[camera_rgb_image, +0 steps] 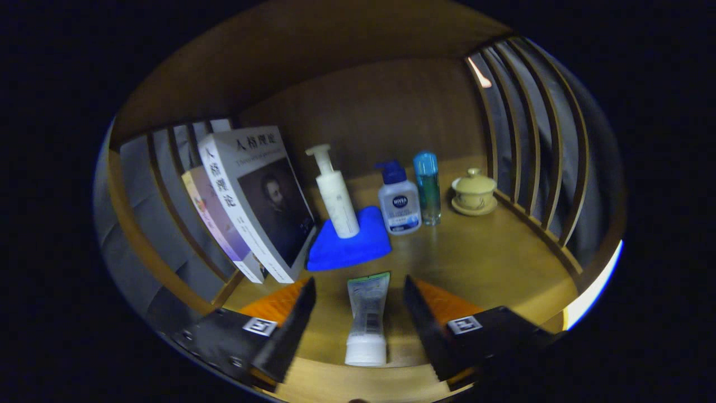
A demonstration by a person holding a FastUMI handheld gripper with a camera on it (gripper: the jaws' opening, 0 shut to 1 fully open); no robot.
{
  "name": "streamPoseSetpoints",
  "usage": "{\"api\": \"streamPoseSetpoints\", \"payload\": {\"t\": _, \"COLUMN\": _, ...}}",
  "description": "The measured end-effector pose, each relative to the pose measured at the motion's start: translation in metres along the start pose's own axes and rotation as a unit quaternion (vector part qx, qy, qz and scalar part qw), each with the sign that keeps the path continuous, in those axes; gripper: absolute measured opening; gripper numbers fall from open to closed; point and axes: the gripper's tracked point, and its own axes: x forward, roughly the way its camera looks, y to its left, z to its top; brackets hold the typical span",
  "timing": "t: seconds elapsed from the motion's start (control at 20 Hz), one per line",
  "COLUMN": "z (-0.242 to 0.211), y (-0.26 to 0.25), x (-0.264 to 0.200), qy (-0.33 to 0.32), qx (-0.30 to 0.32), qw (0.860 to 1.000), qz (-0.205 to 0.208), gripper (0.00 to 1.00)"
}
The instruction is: Pull open the drawer, take out the items inside it, and place them on the countertop above the cabinet.
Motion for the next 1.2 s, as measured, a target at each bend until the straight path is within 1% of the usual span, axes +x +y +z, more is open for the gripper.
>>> {"api": "streamPoseSetpoints", "payload": {"t": 0.1, "z": 0.004, "y": 0.007, "x": -0.025, "qy": -0.032, "qx": -0.028, "qw": 0.999, "qz": 0.001, "gripper": 0.98}}
{"api": "streamPoseSetpoints", "payload": {"t": 0.25, "z": -0.004, "y": 0.02, "x": -0.063, "qy": -0.065, "qx": -0.051, "qw": 0.996, "qz": 0.023, "gripper": 0.98}}
{"api": "streamPoseSetpoints", "payload": {"t": 0.4, "z": -0.018, "y": 0.022, "x": -0.101, "qy": -0.087, "qx": -0.06, "qw": 0.994, "qz": 0.031, "gripper": 0.98}}
{"api": "streamPoseSetpoints", "payload": {"t": 0.5, "z": -0.027, "y": 0.017, "x": -0.123, "qy": -0.109, "qx": -0.072, "qw": 0.991, "qz": 0.022, "gripper": 0.98}}
{"api": "streamPoseSetpoints", "payload": {"t": 0.6, "z": -0.048, "y": 0.011, "x": -0.147, "qy": -0.113, "qx": -0.077, "qw": 0.99, "qz": 0.013, "gripper": 0.98}}
{"api": "streamPoseSetpoints", "payload": {"t": 0.7, "z": -0.069, "y": 0.013, "x": -0.164, "qy": -0.111, "qx": -0.066, "qw": 0.991, "qz": 0.02, "gripper": 0.98}}
{"api": "streamPoseSetpoints", "payload": {"t": 0.8, "z": -0.086, "y": 0.011, "x": -0.182, "qy": -0.116, "qx": -0.069, "qw": 0.991, "qz": 0.016, "gripper": 0.98}}
{"api": "streamPoseSetpoints", "payload": {"t": 0.95, "z": -0.103, "y": 0.009, "x": -0.204, "qy": -0.136, "qx": -0.087, "qw": 0.987, "qz": 0.003, "gripper": 0.98}}
{"api": "streamPoseSetpoints", "payload": {"t": 1.2, "z": -0.135, "y": 0.015, "x": -0.233, "qy": -0.162, "qx": -0.101, "qw": 0.982, "qz": 0.002, "gripper": 0.98}}
